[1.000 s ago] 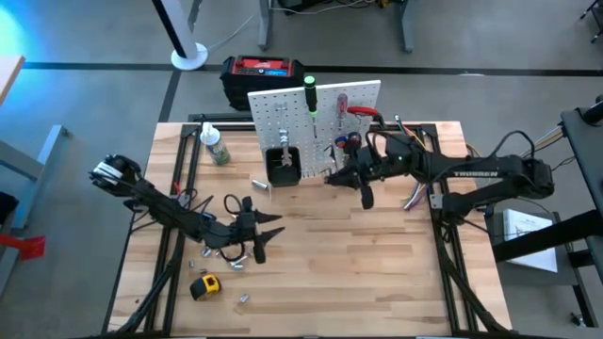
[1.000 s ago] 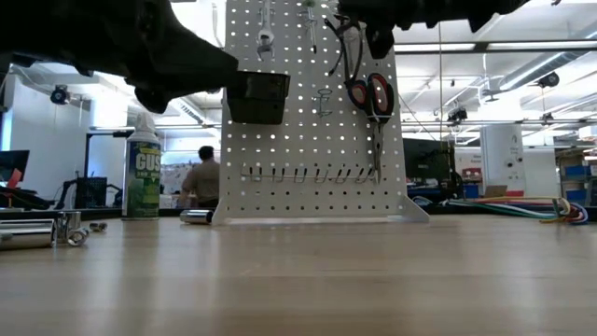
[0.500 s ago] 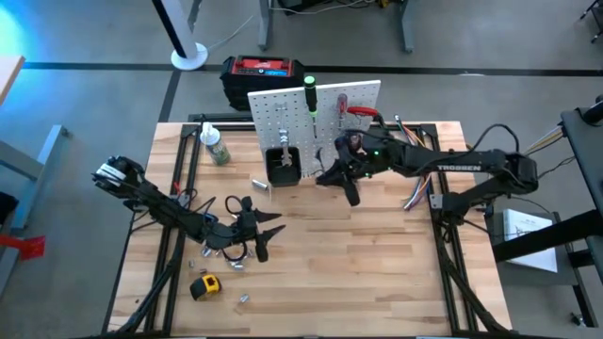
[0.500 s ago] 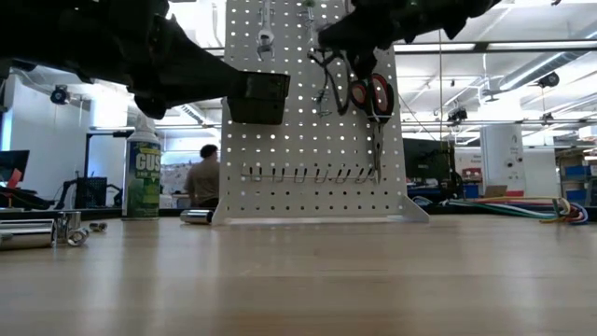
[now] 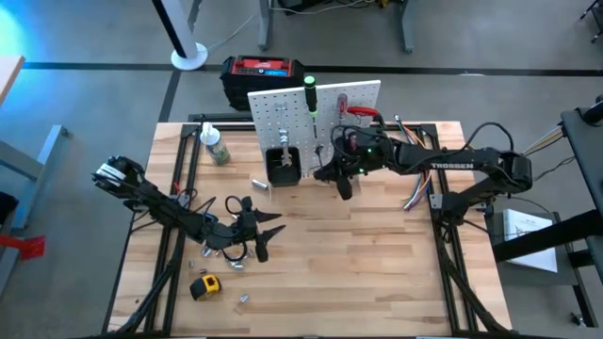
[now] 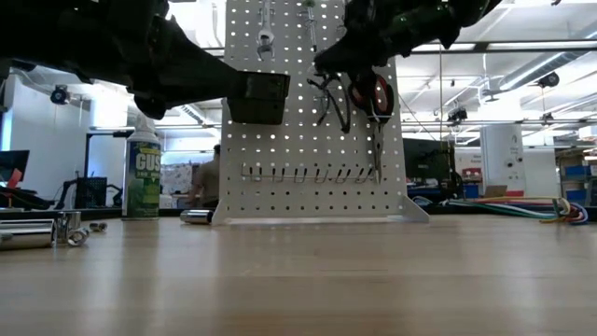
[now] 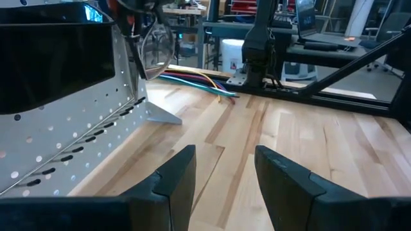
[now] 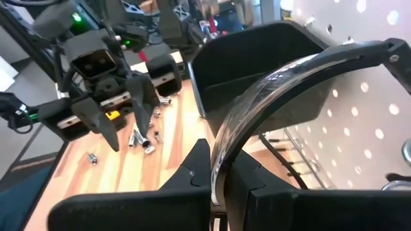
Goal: Hang tools onto peg board
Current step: Hang the safety glasses on the pegboard
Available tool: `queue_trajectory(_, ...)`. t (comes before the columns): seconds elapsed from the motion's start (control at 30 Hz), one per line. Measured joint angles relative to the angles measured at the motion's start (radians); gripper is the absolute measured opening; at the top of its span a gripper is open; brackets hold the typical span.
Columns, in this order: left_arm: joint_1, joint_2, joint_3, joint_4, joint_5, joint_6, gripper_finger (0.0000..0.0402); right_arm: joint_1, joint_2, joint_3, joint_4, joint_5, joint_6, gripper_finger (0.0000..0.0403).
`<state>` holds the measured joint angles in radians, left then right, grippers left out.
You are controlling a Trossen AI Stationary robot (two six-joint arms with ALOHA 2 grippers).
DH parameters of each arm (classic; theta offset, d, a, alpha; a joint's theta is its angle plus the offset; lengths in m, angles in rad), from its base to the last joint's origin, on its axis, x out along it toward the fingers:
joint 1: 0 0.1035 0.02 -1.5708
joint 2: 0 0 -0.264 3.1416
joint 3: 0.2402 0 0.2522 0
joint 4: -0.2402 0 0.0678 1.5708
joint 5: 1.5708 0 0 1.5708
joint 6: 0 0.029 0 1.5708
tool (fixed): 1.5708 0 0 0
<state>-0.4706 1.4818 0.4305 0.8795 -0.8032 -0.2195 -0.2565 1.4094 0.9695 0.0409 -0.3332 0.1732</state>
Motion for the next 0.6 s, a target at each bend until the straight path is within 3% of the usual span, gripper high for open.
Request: queue_trajectory(0.6, 0.0, 0.0, 0.0, -0.003, 0.0, 0.0, 0.0151, 0.023, -0.048, 0.023, -0.019, -0.006, -0.041, 0.0)
